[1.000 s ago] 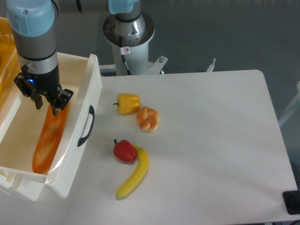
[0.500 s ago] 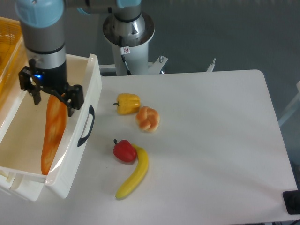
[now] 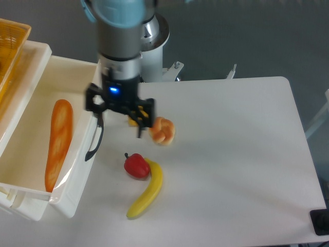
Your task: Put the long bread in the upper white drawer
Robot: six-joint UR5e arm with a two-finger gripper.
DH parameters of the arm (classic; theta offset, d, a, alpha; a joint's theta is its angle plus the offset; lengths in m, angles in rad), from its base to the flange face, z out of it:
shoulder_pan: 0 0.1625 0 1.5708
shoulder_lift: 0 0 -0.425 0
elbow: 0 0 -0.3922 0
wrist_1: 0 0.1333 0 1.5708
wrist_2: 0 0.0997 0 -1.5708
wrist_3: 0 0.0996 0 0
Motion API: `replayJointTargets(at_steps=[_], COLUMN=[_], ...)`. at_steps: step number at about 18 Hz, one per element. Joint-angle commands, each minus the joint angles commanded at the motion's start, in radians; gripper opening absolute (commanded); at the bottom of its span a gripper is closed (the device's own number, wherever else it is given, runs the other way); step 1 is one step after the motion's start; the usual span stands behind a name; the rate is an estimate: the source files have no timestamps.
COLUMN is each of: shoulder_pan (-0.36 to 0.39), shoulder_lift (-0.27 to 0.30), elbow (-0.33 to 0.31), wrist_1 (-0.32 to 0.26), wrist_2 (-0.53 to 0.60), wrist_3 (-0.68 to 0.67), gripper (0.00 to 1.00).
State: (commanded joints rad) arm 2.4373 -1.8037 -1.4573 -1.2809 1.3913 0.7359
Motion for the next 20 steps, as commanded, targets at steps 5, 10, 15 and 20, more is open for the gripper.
replayJointTargets(at_steps=[5,10,15,20], shoulder_pan=[0.095,0.132,0.140,0.163], shoulder_lift=[-0.104,-0.215,-0.282,-0.273], elbow=[-0.014,-0.023,-0.005,-0.012], wrist_1=[0.049,0.166,0.175,0.170], wrist_2=[0.014,0.138,0.201,0.201], wrist_3=[0.106,0.249,0.339,0.458], gripper=[1.00,1.00,1.00,1.00])
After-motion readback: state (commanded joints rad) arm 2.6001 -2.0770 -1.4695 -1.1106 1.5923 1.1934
